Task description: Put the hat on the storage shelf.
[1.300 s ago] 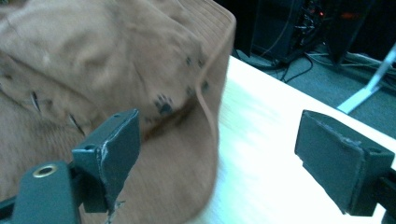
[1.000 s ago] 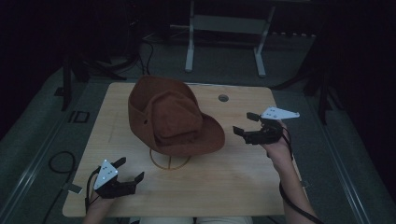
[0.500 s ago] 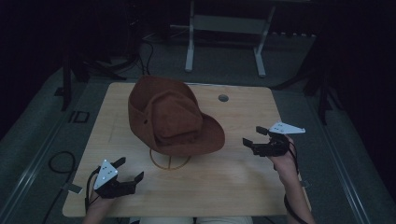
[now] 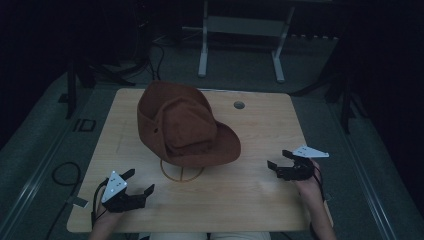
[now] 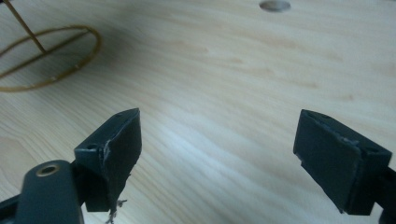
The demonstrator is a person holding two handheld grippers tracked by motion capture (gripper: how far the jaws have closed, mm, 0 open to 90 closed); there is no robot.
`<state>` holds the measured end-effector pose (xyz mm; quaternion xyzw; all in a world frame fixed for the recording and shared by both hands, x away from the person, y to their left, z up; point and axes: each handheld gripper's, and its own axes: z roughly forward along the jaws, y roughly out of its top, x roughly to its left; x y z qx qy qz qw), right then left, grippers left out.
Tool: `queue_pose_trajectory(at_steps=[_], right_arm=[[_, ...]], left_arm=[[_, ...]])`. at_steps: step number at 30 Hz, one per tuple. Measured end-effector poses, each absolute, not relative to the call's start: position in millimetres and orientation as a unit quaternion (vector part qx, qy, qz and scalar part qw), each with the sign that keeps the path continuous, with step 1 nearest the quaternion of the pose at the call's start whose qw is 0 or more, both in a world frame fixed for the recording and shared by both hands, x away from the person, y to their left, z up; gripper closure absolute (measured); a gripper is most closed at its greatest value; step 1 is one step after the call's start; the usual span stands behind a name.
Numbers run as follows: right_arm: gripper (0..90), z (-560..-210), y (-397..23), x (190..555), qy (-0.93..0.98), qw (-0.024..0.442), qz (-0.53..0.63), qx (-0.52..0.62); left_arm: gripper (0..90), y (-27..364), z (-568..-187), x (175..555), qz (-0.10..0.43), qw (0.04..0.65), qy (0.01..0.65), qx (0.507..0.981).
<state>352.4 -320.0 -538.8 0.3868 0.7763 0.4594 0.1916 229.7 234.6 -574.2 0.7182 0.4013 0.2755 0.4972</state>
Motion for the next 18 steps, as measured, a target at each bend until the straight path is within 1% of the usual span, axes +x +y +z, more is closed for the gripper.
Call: queue_pose_trajectory(at_steps=[9,18], right_arm=[[13.9,-557,-333,347,0.773,0.197,0.44,0.414],[13.9,-562,-335,346,0.772,0.202,0.436,0.416]], left_arm=[[10.8,235,-575,230,0.274,0.497,0.404,0.717],[10.8,235,-575,230,0.274,0.497,0.404,0.717]])
